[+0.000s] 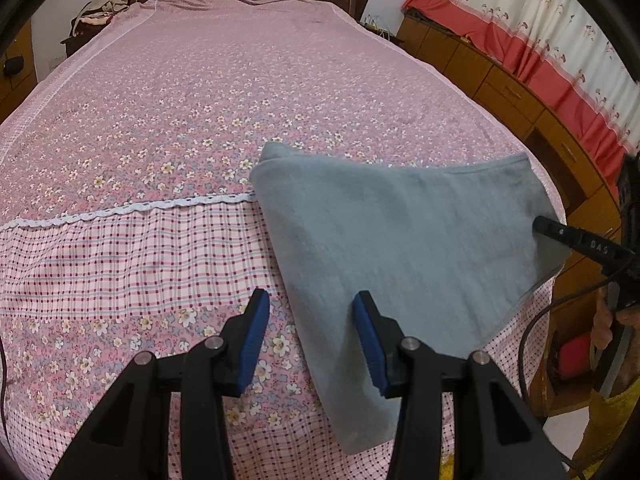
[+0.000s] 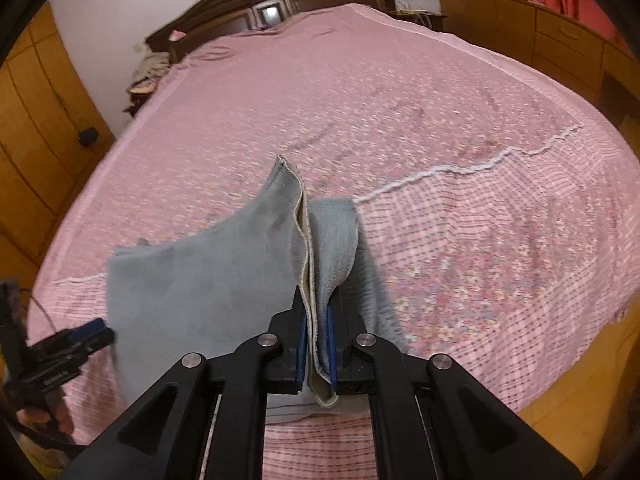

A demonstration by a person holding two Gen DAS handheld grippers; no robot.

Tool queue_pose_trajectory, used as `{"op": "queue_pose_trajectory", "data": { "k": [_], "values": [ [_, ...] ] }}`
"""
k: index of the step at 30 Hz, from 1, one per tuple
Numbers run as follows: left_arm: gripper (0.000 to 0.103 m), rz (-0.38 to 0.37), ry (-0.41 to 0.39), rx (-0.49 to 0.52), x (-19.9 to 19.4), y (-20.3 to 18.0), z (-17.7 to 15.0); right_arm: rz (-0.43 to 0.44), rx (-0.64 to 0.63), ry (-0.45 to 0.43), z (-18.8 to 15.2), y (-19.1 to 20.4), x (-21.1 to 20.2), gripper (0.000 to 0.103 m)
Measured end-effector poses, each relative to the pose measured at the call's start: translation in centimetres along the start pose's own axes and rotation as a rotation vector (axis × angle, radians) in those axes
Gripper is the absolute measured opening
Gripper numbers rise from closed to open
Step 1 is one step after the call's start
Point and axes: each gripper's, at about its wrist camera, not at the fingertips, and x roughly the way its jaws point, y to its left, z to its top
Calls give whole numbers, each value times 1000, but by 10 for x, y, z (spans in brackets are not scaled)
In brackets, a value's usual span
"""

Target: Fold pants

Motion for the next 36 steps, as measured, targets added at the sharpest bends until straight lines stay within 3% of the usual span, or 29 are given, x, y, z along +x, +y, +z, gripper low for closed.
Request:
{"op": "queue_pose_trajectory", "data": {
  "k": [9,13,22,25,27,29,31,33,35,36],
  "values": [
    [46,60,-18,18,6,8,25,-155,-37,-69,5,-2,-19,15],
    [46,59,-42,33,5,10,51,-111,-61,-83,9,6,-19,15],
    [46,-71,-53,49,14,25,101,-71,-42,-9,4,2,17,15],
    [46,-76,-12,93,21,25,111,-84,-61,7,-1,3,24,15],
    [46,-37,25,105,29,27,115,-88,-65,12,-4,2,27,15],
    [46,8,65,79,39,32,115,-87,-55,17,-4,1,31,15],
    [46,-15,86,44,47,37,115,-85,-46,18,-4,-1,33,15],
    [44,-67,87,28,50,36,114,-83,-37,20,-4,-3,34,15],
    [23,-112,82,34,52,31,112,-79,-32,23,-4,-5,36,15],
    [18,-112,78,36,51,28,111,-78,-30,23,-3,-4,36,15]
  ]
}}
